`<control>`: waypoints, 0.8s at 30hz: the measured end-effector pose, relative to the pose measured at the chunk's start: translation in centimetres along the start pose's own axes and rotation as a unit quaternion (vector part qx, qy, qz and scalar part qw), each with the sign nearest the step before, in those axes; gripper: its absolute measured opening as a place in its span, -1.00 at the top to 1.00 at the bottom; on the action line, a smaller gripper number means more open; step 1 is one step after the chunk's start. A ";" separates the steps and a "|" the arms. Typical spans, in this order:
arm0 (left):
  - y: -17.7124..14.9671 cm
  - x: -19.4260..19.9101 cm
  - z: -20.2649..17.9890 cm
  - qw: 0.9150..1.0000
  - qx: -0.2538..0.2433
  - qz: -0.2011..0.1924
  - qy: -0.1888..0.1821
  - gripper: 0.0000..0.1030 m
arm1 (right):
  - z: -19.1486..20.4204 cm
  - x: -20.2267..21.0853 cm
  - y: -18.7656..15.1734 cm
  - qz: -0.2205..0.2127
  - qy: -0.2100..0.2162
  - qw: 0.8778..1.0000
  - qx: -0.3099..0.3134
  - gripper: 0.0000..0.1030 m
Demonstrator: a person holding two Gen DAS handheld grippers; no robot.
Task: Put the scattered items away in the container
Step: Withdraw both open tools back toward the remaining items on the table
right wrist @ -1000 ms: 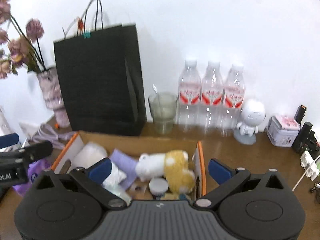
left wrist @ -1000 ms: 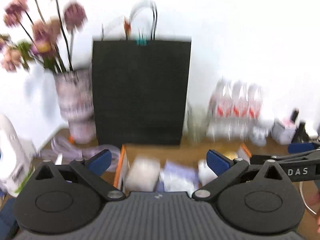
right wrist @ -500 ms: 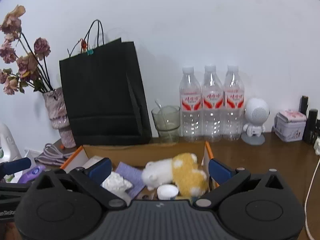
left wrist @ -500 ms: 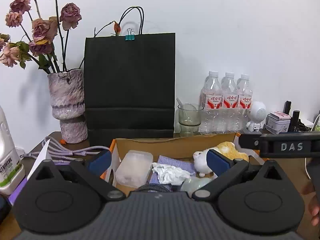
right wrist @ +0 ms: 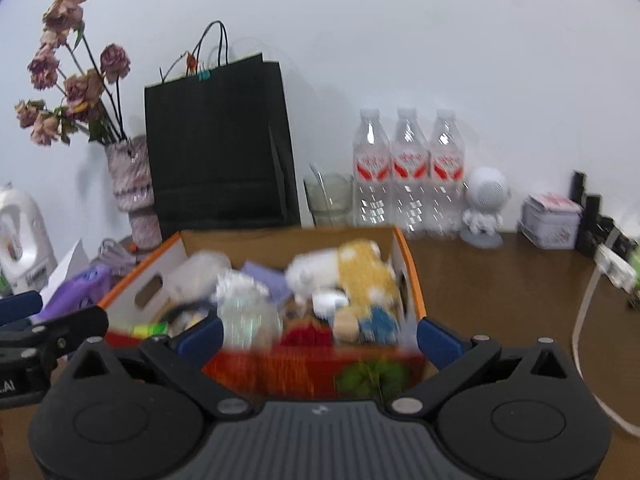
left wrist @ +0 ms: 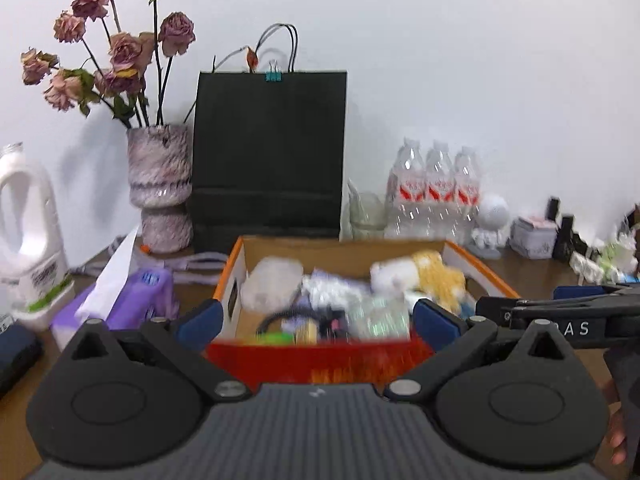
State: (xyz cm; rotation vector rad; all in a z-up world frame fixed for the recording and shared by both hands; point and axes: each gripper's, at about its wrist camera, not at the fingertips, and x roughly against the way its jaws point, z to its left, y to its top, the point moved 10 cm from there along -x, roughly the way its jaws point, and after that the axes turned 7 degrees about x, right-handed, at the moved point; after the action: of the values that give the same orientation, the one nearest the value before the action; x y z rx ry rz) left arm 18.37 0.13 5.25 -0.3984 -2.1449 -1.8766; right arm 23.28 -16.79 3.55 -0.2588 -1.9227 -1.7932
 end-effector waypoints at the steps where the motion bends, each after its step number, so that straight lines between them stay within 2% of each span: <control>1: -0.6 0.9 0.0 1.000 0.001 0.002 0.001 -1.00 | 0.2 0.9 -0.8 0.004 -0.001 1.000 0.001 -1.00; 6: -3.6 6.3 -0.3 1.000 0.010 0.017 0.000 -1.00 | 1.4 6.2 -4.8 0.007 0.005 1.000 0.007 -1.00; 12: -5.7 13.6 0.6 0.999 0.039 -0.002 0.007 -1.00 | 2.8 13.9 -8.1 -0.002 -0.004 0.999 0.037 -1.00; 15: -7.2 16.6 1.0 1.000 0.022 -0.004 0.000 -1.00 | 3.7 17.5 -9.8 -0.013 0.011 0.999 0.051 -1.00; 18: -8.2 19.5 1.6 1.000 0.019 -0.017 0.017 -1.00 | 4.1 20.3 -11.8 -0.015 0.009 0.997 0.071 -1.00; 24: -9.7 21.2 0.8 1.000 0.019 -0.013 -0.002 -1.00 | 4.4 22.8 -13.6 -0.020 0.019 0.997 0.074 -1.00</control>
State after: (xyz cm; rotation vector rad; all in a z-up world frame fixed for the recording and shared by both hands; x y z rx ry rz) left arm -4.95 0.36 4.16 -0.3689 -2.1963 -1.8463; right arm -3.54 -18.47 2.28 -0.1354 -2.0348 -1.6569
